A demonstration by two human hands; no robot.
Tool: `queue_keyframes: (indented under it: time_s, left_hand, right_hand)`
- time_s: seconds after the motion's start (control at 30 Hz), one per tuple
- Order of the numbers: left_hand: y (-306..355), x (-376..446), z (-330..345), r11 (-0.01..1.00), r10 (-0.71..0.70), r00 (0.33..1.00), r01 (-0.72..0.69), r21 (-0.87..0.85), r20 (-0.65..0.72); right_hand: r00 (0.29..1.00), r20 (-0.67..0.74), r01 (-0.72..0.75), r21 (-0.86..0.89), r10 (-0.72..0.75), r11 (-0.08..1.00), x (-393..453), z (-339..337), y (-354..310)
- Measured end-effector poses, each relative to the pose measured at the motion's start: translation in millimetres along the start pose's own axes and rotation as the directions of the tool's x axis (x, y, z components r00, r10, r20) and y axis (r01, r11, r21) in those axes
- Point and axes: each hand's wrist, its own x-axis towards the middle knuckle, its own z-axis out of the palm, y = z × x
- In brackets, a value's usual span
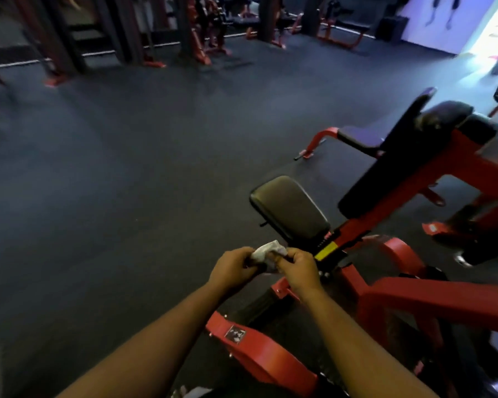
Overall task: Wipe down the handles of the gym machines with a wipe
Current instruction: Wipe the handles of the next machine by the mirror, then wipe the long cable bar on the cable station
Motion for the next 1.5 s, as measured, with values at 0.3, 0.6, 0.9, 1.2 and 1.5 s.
queue_keyframes:
  time_s: [0.3,0.6,0.9,1.2,1.5]
  left_hand:
    - [-109.4,-56.4,-130.2,0.884,-0.205,0.965,0.111,-0.454,-0.163]
    - [-162.2,-100.3,-224.7,0.834,-0.220,0.960,0.092,-0.544,-0.175]
    - [-232.0,-103.6,-321.7,0.652,-0.519,0.748,0.033,-0.758,-0.414]
    - [-278.5,-5.5,-411.6,0.678,-0.577,0.676,0.082,-0.731,-0.459]
    - [-297.6,128.5,-534.0,0.894,-0.360,0.880,0.230,-0.384,-0.311]
  right_hand:
    - [0.994,0.075,0.090,-0.098,-0.082,0.991,0.5,162.4,-59.3]
    - [0.949,0.310,0.001,0.168,-0.054,0.986,-4.0,304.4,-131.2]
    - [0.943,0.315,0.080,0.101,-0.108,0.992,48.3,386.0,-167.9]
    - [0.883,0.469,0.244,-0.392,-0.035,0.887,154.0,466.3,-172.6]
    - [0.712,0.672,0.362,-0.103,-0.204,0.926,283.4,543.8,-266.0]
